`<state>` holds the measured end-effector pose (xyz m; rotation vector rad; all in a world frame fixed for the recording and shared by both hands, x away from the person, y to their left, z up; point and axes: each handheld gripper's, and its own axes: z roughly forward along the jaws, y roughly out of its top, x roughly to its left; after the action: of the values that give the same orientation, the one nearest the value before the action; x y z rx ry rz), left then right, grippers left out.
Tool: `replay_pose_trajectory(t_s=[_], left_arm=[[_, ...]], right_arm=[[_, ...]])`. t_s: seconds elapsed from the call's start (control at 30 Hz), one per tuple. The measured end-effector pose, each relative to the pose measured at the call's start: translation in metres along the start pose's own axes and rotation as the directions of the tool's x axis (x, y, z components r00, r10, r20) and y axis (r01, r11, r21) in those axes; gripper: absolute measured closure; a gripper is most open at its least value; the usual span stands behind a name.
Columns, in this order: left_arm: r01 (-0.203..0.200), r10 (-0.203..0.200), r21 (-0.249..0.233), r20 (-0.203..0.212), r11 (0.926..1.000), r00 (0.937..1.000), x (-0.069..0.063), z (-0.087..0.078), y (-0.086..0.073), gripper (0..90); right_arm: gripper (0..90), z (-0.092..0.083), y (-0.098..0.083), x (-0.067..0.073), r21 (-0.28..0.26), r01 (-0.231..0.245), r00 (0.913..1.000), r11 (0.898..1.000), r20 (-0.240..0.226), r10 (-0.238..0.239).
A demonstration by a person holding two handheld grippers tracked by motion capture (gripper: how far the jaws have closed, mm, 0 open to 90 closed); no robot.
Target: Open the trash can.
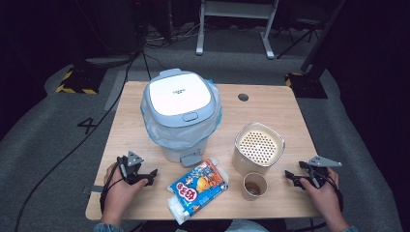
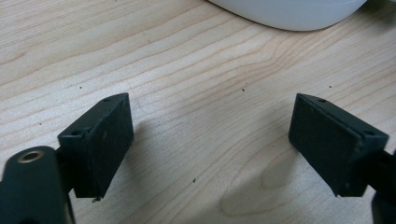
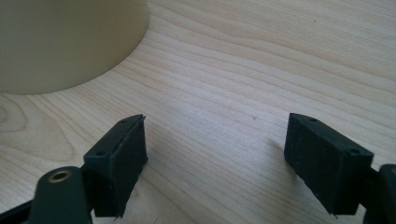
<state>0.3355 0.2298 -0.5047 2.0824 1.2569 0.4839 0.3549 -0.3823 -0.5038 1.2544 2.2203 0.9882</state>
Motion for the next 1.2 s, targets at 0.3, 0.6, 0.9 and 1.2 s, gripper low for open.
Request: replay_pose_trajectory(t_s=[0.3,0.6,0.9,1.2], left_arm=[[-0.036,0.035,0.022,0.024,0.9991,0.9991,0.007,-0.010,0.002,41.9],[-0.009,0.012,-0.030,0.104,0.9995,0.9945,0.011,-0.033,0.017,49.1],[-0.022,0.049,-0.132,0.205,0.9909,0.9774,0.006,-0.056,0.037,51.8],[-0.099,0.155,-0.228,0.242,0.9687,0.9578,0.000,-0.089,0.068,55.8]], right_arm=[[21.1,0.000,0.000,0.000,0.000,0.000,1.0000,1.000,0.000,0.000],[21.1,0.000,0.000,0.000,-0.001,0.000,1.0000,1.000,0.001,0.000],[21.1,0.000,0.000,0.000,-0.001,0.001,1.0000,1.000,0.001,-0.001],[21.1,0.000,0.000,0.000,-0.001,0.001,1.0000,1.000,0.001,-0.001]])
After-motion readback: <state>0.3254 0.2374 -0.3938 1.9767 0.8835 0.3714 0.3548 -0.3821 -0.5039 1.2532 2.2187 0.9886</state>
